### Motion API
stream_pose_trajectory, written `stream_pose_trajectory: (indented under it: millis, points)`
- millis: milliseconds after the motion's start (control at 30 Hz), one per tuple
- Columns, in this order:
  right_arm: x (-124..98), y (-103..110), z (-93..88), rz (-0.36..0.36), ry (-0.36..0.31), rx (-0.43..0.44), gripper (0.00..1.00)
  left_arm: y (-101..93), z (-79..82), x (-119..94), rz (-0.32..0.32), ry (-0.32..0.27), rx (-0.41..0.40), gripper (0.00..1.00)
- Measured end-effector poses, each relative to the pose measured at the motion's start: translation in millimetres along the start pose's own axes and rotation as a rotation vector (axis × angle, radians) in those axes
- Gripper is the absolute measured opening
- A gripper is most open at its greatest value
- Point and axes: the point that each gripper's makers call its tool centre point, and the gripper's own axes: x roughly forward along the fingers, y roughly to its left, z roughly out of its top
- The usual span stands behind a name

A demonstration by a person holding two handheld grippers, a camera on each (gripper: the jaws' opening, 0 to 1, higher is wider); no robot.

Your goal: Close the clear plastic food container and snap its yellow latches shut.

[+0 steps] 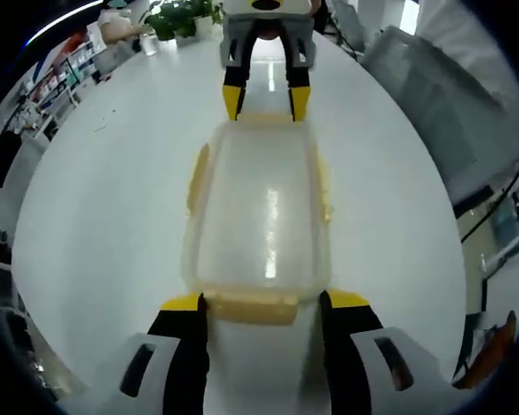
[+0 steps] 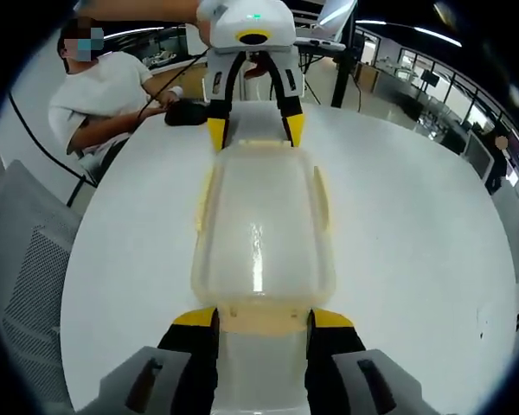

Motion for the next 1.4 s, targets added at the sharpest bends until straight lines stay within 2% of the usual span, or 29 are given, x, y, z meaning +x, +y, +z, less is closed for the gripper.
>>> stream_pose_trajectory:
  millis: [233,333,467,533,633,833,1000,1100,1400]
  points:
    - [-0.2,-0.3,-0.7,0.005,-0.004,-0.009,0.37,0.5,-2.5,-1.9,-0.002,0.019,0.035,0.44]
    - [0.5,0.8,0.5,0.012,-0.006,-0.019,0.37,2.1,-2.0,-3.5,0.011,0.013,0.051,0.38]
    - [0.6,0.1,0.3,0.011,-0.002,-0.013,0.37,1.9,-1.7,-3.6,0.009,0.023,0.057,0.38]
    - [1.2,-0.3,0.2,0.013,0.000,-0.016,0.37,1.0,-1.8,-2.8,0.003,0.040,0.027,0.39]
    - [0.9,-1.0,0.0,0.018,0.007,-0.014,0.36,1.7,-2.7,-1.8,0.001,0.053,0.026,0.39]
    - [1.9,-2.7,0.9,0.030,0.052,-0.022,0.36,1.3,-4.5,-2.7,-0.007,0.022,0.004,0.39]
    - [2.8,-4.1,1.3,0.037,0.110,-0.043,0.36,0.9,-3.1,-1.6,0.000,0.056,-0.005,0.39]
    - [3.1,-4.4,1.3,0.038,0.137,-0.060,0.36,1.0,-4.7,-2.2,0.002,0.049,-0.011,0.39]
    - [3.4,-5.3,0.3,0.042,0.158,-0.071,0.36,0.6,-5.0,-1.7,0.012,0.078,-0.026,0.39]
